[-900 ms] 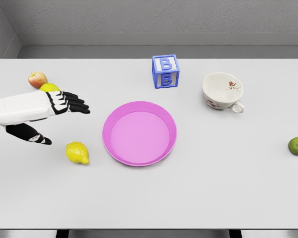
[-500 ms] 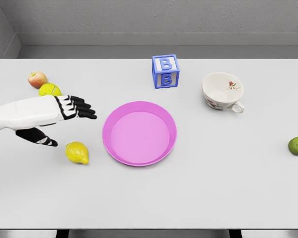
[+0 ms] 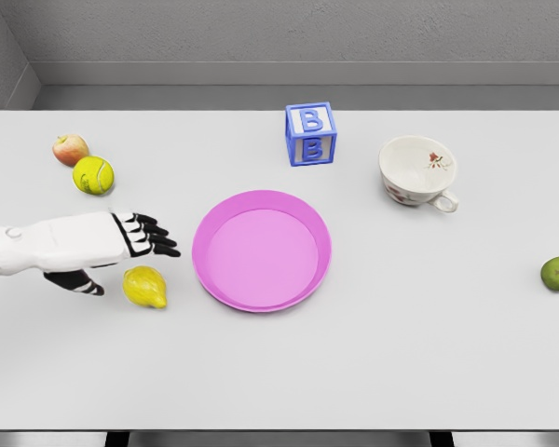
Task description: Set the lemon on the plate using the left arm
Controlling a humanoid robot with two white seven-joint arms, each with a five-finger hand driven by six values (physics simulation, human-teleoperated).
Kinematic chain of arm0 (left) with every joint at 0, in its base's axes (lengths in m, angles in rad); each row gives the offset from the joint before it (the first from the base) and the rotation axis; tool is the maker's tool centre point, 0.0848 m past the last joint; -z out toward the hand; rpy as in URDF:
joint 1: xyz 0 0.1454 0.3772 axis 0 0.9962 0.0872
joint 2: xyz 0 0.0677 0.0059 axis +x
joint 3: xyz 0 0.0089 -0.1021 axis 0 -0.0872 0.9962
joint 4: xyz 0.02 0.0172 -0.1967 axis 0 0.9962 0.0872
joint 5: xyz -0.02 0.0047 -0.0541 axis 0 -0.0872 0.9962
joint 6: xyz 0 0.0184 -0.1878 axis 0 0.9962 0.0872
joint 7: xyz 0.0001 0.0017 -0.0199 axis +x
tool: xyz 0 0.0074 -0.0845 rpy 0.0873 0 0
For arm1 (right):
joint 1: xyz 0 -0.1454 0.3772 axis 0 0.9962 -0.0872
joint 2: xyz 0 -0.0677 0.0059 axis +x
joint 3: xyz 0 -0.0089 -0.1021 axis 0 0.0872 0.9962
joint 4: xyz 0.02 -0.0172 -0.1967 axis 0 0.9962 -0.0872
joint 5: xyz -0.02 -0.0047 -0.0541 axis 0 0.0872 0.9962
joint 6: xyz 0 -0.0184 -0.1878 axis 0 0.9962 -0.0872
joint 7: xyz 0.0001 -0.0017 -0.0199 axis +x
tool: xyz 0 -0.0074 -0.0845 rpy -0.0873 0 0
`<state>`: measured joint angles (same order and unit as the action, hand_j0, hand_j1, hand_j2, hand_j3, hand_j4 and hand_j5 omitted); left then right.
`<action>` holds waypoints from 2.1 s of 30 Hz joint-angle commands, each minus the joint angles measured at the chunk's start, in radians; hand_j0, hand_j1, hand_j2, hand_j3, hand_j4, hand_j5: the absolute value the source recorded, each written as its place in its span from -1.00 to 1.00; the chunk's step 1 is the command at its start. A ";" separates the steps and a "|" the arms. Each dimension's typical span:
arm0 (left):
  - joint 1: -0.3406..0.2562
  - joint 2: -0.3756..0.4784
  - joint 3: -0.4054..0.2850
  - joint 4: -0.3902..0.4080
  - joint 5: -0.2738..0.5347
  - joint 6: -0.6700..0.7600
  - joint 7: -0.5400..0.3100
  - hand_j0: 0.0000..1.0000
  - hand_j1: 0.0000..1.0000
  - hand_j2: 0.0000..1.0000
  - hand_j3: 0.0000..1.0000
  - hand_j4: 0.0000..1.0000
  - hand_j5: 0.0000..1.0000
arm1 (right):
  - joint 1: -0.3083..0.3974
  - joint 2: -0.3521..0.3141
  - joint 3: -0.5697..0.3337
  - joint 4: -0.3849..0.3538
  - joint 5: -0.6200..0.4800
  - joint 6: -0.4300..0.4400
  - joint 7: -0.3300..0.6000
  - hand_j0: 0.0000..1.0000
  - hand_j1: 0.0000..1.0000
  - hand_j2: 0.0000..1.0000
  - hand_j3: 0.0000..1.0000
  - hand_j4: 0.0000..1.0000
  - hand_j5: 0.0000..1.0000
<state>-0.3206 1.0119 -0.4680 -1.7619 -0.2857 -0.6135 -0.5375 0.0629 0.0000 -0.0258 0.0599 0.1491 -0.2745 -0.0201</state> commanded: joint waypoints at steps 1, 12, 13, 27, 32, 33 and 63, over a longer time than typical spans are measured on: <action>0.002 -0.026 -0.001 0.002 -0.021 0.003 -0.004 1.00 1.00 1.00 1.00 1.00 1.00 | 0.000 0.000 0.000 0.000 0.000 0.000 0.000 1.00 1.00 1.00 1.00 1.00 1.00; 0.006 -0.076 -0.007 0.064 -0.056 0.003 -0.004 1.00 1.00 1.00 1.00 1.00 1.00 | 0.000 0.000 0.000 0.000 0.000 0.000 0.000 1.00 1.00 1.00 1.00 1.00 1.00; 0.006 -0.081 -0.007 0.065 -0.075 0.003 -0.004 1.00 1.00 1.00 1.00 1.00 1.00 | 0.000 0.000 0.000 0.000 0.000 0.000 0.000 1.00 1.00 1.00 1.00 1.00 1.00; 0.017 -0.111 -0.009 0.099 -0.104 0.003 -0.004 1.00 1.00 1.00 1.00 1.00 1.00 | 0.000 0.000 0.000 0.000 0.000 0.000 0.000 1.00 1.00 1.00 1.00 1.00 1.00; 0.017 -0.111 -0.007 0.099 -0.105 0.003 -0.004 1.00 1.00 1.00 1.00 1.00 1.00 | 0.000 0.000 0.000 0.000 0.000 0.000 0.000 1.00 1.00 1.00 1.00 1.00 1.00; 0.017 -0.111 -0.007 0.099 -0.105 0.003 -0.004 1.00 1.00 1.00 1.00 1.00 1.00 | 0.000 0.000 0.000 0.000 0.000 0.000 0.000 1.00 1.00 1.00 1.00 1.00 1.00; 0.035 -0.131 0.000 0.111 -0.136 0.003 -0.001 0.87 0.87 0.87 0.87 0.87 0.87 | 0.000 0.000 0.000 0.000 0.000 0.000 0.000 1.00 1.00 1.00 1.00 1.00 1.00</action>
<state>-0.2823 0.8798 -0.4687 -1.6504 -0.4280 -0.6131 -0.5382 0.0629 0.0000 -0.0258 0.0599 0.1491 -0.2745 -0.0200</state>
